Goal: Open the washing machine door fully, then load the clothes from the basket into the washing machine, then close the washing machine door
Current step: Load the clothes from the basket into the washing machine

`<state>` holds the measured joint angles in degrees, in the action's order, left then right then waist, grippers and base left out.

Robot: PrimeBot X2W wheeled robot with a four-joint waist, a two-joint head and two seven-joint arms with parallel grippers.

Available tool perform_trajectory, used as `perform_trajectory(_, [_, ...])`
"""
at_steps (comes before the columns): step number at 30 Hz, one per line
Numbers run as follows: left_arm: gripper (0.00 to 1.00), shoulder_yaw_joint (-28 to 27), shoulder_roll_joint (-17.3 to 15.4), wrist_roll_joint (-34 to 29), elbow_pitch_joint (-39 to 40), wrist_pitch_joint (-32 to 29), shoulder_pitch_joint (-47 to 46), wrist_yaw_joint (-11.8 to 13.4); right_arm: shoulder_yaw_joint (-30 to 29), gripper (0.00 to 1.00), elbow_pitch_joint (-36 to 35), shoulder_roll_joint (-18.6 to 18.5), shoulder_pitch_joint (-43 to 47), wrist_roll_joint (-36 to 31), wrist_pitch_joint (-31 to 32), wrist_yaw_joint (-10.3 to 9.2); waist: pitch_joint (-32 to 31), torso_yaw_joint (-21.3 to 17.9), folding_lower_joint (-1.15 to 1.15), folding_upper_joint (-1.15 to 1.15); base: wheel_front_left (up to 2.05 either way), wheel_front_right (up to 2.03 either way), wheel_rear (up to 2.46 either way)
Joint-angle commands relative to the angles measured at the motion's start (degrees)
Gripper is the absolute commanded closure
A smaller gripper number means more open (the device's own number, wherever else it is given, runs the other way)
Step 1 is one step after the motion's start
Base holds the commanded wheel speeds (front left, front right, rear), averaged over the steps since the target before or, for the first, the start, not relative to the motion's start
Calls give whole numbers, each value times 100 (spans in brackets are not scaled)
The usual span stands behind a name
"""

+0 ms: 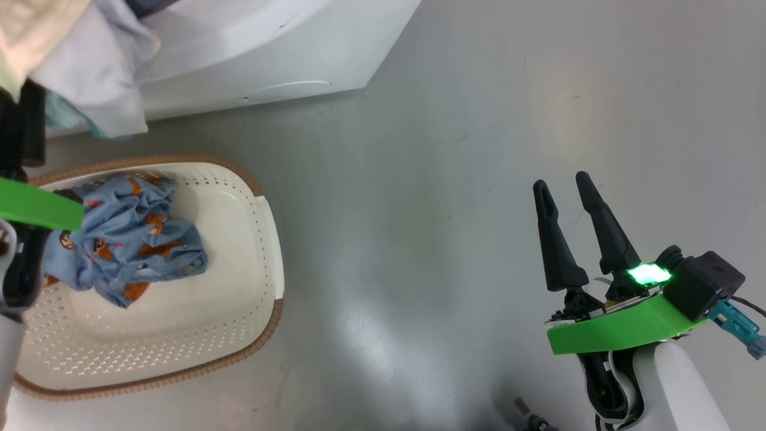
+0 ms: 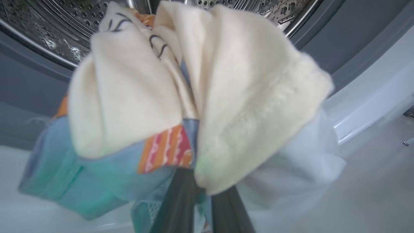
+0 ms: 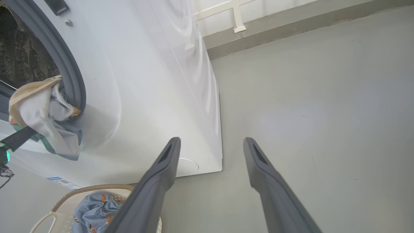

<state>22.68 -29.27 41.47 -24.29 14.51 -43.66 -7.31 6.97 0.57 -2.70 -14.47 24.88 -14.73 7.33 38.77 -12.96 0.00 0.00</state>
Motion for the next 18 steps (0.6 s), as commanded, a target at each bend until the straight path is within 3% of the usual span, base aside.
perform_trajectory(1, [100,-290,-312,-75,275,49,99,-18,125,0,-109,-18,55,24,-27,16,-8,8,0,0,0,0,0])
perform_trajectory(9, [100,-808,-325,-151,1238,49,501,-8,126,0,-56,-18,39,39,-27,16,-51,56,0,0,0,0,0])
perform_trajectory(18, [100,-627,-442,-298,919,-639,-597,54,254,0,-57,-18,-13,57,-27,16,28,-101,0,0,0,0,0])
